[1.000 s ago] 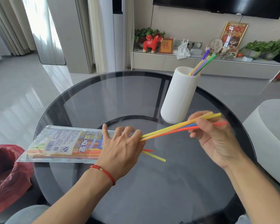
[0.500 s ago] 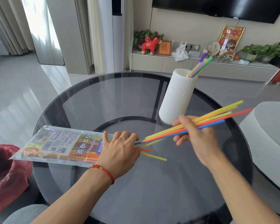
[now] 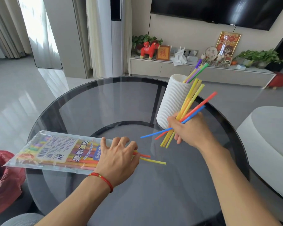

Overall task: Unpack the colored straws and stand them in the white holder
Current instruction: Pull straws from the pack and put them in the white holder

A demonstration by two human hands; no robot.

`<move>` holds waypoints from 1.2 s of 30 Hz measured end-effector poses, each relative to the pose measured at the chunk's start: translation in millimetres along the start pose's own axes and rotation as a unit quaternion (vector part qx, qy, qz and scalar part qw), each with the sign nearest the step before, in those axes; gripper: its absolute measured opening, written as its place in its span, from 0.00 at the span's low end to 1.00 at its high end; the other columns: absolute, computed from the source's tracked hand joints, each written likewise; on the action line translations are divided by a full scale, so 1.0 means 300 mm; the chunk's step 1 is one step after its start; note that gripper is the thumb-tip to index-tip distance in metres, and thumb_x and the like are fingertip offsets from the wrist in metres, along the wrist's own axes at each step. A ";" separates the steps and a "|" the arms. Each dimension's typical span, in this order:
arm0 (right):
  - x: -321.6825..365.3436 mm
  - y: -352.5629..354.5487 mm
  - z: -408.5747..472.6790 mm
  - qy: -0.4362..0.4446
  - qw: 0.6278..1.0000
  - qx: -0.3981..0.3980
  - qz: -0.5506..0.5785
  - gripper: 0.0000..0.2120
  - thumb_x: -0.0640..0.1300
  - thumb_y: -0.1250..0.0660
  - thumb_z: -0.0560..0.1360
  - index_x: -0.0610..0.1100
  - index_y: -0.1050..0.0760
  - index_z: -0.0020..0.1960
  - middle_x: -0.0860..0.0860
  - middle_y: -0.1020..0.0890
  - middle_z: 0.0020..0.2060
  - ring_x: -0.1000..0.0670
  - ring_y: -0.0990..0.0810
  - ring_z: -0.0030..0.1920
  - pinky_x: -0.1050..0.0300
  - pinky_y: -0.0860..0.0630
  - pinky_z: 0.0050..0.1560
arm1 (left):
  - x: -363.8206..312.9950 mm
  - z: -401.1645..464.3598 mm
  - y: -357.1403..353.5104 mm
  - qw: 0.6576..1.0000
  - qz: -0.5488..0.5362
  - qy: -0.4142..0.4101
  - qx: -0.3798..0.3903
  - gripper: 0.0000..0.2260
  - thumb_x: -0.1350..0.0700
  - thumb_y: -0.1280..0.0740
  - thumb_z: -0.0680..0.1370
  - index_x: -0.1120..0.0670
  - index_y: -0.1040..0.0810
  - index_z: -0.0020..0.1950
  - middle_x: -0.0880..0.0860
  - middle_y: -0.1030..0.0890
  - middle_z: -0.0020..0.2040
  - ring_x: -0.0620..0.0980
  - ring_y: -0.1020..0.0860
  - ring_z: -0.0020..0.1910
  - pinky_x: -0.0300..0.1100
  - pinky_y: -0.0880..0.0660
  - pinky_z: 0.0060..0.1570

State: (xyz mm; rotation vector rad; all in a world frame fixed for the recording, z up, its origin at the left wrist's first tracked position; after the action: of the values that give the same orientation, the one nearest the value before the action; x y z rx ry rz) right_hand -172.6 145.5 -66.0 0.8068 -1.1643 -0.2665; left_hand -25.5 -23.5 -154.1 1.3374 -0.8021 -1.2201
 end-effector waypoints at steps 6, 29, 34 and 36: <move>0.041 0.075 0.011 0.007 0.999 0.031 -0.013 0.13 0.49 0.32 0.80 0.46 0.16 0.39 0.46 0.14 0.27 0.49 0.14 0.26 0.62 0.20 0.32 | 0.000 0.005 0.000 1.000 -0.003 0.000 0.004 0.12 0.41 0.46 0.80 0.43 0.29 0.57 0.46 0.27 0.63 0.51 0.29 0.63 0.69 0.43 0.70; -0.075 -0.058 0.003 0.000 0.999 0.029 0.038 0.12 0.47 0.31 0.80 0.45 0.15 0.41 0.45 0.14 0.28 0.48 0.14 0.28 0.57 0.15 0.37 | -0.044 0.027 0.030 0.989 -0.132 -0.032 -0.064 0.11 0.49 0.37 0.79 0.49 0.23 0.60 0.49 0.21 0.58 0.52 0.26 0.60 0.56 0.34 0.67; -0.099 0.023 -0.007 -0.016 0.972 -0.103 0.212 0.11 0.41 0.33 0.81 0.40 0.16 0.44 0.45 0.14 0.29 0.47 0.15 0.28 0.54 0.16 0.33 | -0.022 0.034 0.088 0.954 -0.271 -0.012 -0.126 0.09 0.58 0.32 0.76 0.51 0.21 0.55 0.48 0.20 0.54 0.50 0.25 0.54 0.47 0.26 0.55; -0.089 0.076 -0.004 -0.013 0.941 -0.157 0.298 0.11 0.42 0.33 0.81 0.41 0.16 0.44 0.46 0.14 0.31 0.46 0.15 0.28 0.56 0.17 0.31 | -0.012 0.031 0.102 0.950 -0.281 -0.011 -0.140 0.09 0.59 0.33 0.75 0.50 0.21 0.55 0.47 0.20 0.54 0.49 0.25 0.54 0.48 0.23 0.53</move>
State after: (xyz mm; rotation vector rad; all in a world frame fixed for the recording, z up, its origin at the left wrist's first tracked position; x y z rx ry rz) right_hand -187.2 177.3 -69.6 0.1489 -1.2957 0.0439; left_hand -29.8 -27.7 -122.4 1.3563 -0.2400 -1.7209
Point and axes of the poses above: each hand's wrist, its own z-axis towards the middle knuckle, its own y-axis out of the back of the hand, x = y × z, the point moved 7 cm from there along z, towards the middle knuckle
